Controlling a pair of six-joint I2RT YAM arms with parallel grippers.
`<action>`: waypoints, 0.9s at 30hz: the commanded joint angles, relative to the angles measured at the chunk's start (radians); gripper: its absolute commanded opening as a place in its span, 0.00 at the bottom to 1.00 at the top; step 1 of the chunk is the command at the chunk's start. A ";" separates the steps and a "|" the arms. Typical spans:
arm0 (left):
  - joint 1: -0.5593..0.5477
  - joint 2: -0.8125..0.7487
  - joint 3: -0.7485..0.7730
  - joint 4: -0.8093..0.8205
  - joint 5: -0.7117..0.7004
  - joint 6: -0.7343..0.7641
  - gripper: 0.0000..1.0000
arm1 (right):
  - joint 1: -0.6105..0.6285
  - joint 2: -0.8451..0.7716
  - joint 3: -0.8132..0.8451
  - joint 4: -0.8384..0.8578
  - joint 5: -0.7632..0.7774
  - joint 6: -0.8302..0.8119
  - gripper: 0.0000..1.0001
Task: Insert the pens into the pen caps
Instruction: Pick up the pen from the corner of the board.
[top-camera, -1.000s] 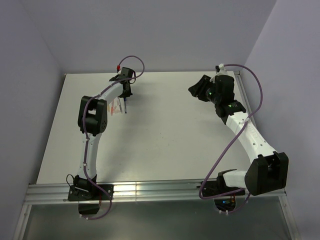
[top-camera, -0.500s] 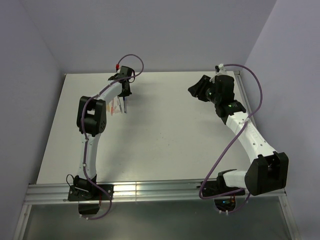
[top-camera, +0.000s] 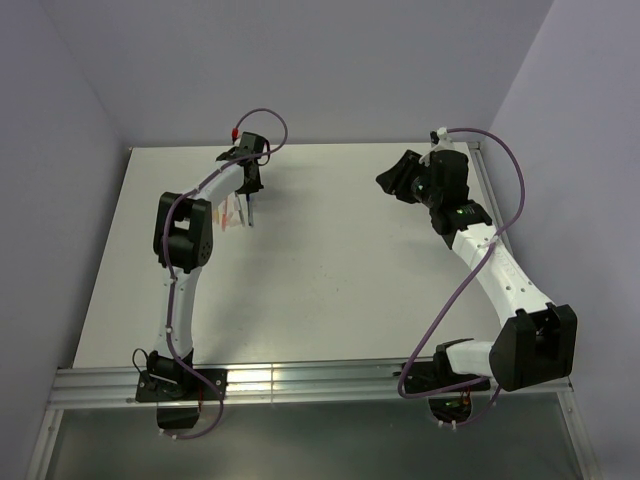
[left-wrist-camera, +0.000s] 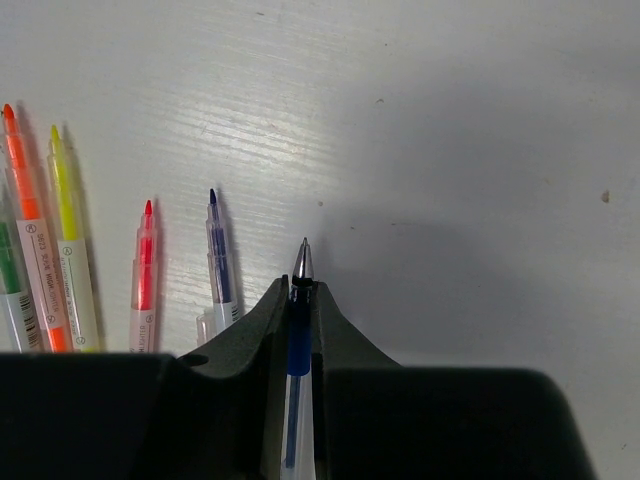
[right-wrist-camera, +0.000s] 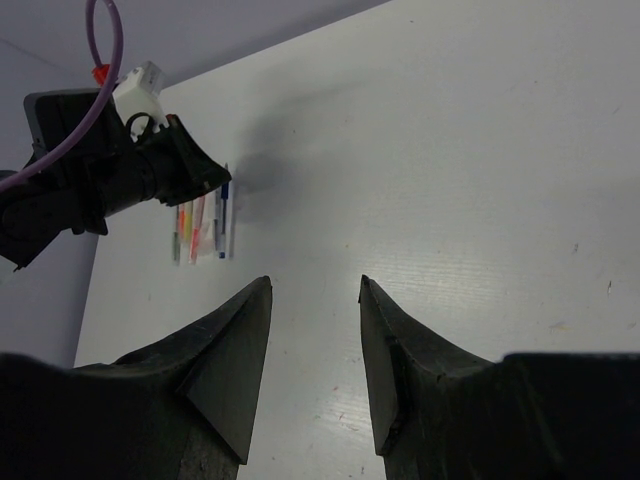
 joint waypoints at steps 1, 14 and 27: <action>-0.001 -0.033 0.016 0.008 -0.016 0.012 0.01 | -0.007 -0.006 0.009 0.043 -0.011 -0.003 0.48; -0.012 -0.189 -0.068 0.025 -0.001 -0.040 0.00 | -0.003 0.015 0.000 0.079 -0.086 -0.003 0.48; -0.076 -0.598 -0.369 0.210 0.266 -0.276 0.00 | 0.112 0.141 0.026 0.240 -0.348 0.041 0.51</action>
